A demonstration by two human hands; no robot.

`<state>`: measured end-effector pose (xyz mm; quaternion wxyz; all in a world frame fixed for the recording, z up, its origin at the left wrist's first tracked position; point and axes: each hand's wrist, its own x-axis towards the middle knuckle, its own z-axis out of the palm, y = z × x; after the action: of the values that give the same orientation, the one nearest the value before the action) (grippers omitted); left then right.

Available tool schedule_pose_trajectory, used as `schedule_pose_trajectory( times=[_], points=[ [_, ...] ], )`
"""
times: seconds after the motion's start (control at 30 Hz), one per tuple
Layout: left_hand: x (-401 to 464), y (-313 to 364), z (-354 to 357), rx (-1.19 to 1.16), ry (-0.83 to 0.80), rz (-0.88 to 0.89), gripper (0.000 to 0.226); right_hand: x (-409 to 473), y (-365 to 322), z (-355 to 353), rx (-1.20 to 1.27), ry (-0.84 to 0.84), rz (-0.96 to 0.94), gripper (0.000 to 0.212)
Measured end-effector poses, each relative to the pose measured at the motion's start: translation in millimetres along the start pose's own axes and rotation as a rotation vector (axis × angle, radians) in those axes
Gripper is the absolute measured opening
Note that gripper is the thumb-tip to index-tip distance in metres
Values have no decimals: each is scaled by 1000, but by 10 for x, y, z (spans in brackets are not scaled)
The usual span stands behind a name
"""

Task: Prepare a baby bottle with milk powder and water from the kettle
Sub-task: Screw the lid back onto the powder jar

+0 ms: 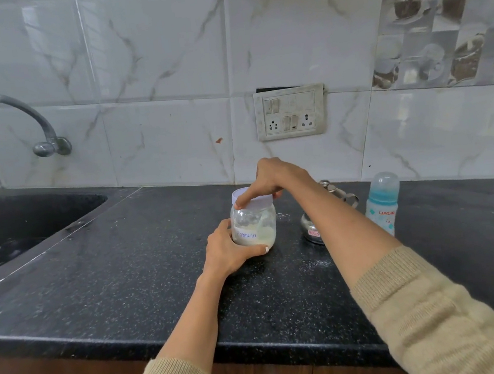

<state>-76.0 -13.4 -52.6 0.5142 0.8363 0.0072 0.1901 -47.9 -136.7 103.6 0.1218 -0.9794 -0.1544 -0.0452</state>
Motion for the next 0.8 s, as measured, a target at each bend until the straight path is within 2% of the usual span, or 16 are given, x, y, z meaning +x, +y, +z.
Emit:
schedule_pose_trajectory(
  times=[0.13,0.2,0.27,0.37,0.43,0.47,0.53,0.6,0.73,0.8],
  points=[
    [-42,22,-10,-20,-1,14,88,-132,99,269,201,167,-20,59],
    [-77,48,-22,-32,-23,33,87,-250,206,477,392,217,-53,90],
    [-93,60,-33,-42,-49,43,86,-401,302,740,571,268,-88,102],
    [-113,59,-63,-28,-74,32,94,-531,416,1080,797,251,-35,101],
    [-128,76,-101,-44,-95,-16,114,-538,488,1175,931,180,-24,87],
    [-137,92,-124,-74,-97,-48,116,-537,513,1185,973,162,-42,75],
    [-165,154,-170,-193,-58,-51,88,-533,548,1208,994,161,-72,60],
    [-174,180,-201,-267,-5,-69,65,-529,568,1244,964,179,-79,56],
    [-173,124,-192,-143,-35,-10,38,-542,581,1279,950,207,-87,51],
    [-174,116,-176,-77,-41,30,34,-543,582,1293,954,219,-94,50]
  ],
)
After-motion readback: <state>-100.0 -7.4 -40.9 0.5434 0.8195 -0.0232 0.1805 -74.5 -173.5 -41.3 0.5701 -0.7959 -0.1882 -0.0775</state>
